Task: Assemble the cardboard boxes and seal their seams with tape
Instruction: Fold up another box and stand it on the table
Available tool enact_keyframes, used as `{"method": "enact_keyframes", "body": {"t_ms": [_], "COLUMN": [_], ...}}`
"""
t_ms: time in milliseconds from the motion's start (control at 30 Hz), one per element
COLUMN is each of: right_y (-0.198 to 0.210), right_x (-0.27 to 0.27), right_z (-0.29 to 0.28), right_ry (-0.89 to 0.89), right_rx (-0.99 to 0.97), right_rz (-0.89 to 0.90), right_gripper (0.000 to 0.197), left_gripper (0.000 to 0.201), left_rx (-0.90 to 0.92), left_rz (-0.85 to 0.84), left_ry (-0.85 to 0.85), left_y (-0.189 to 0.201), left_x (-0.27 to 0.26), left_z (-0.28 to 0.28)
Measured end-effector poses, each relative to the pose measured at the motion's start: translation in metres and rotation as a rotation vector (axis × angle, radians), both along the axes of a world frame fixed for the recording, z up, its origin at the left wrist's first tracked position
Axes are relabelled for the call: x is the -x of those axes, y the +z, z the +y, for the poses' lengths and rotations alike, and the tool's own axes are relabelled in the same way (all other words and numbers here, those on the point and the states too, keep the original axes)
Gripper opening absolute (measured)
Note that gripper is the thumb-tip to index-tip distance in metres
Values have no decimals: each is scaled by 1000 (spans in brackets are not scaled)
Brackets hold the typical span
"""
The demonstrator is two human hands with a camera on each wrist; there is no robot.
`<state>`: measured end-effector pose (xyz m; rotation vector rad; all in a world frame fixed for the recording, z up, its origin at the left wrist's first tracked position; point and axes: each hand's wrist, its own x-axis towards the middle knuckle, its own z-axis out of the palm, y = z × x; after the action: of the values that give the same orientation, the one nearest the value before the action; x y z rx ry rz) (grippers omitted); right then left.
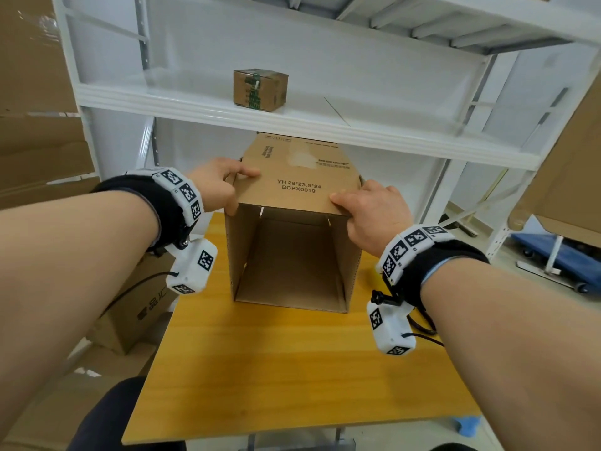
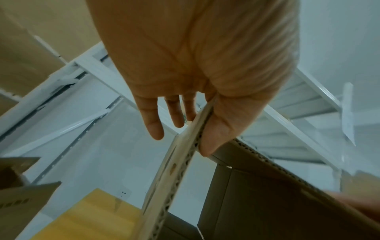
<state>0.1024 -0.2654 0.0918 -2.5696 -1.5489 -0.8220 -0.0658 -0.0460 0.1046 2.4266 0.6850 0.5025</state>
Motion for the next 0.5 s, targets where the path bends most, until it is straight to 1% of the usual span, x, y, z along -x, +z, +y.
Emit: {"method": "enact_keyframes", "body": {"t_ms": [100,200,267,333,367,400,500], "right_y": [0,0,1,3,4,5,11], "right_x": [1,3,3,4,5,5,1], "right_z": [1,1,-1,-2,-2,-1,-1], "right_ry": [-12,-6,7,20,30,44,56], "right_rx": [15,12,12,14,21,32,79], "right_rz": [-15,-18,-19,-28,-45,-73,-121], "right_gripper": [45,42,41,41,41,40,37], "left_gripper": [69,57,50,58,64,66,61], "left_rx": [-119,-268,-302,-302,-325,-361,-496], "left_rz": [78,207,196,160,171,208,396], "left_ry": [39,12,28,65,75,76,57], "left_y": [6,16,21,22,22,22,22], "left_x": [-4,-12,-20,-28,-32,-37,-48], "left_z": [-3,-11,-19,-24,-25,-25,-19]}}
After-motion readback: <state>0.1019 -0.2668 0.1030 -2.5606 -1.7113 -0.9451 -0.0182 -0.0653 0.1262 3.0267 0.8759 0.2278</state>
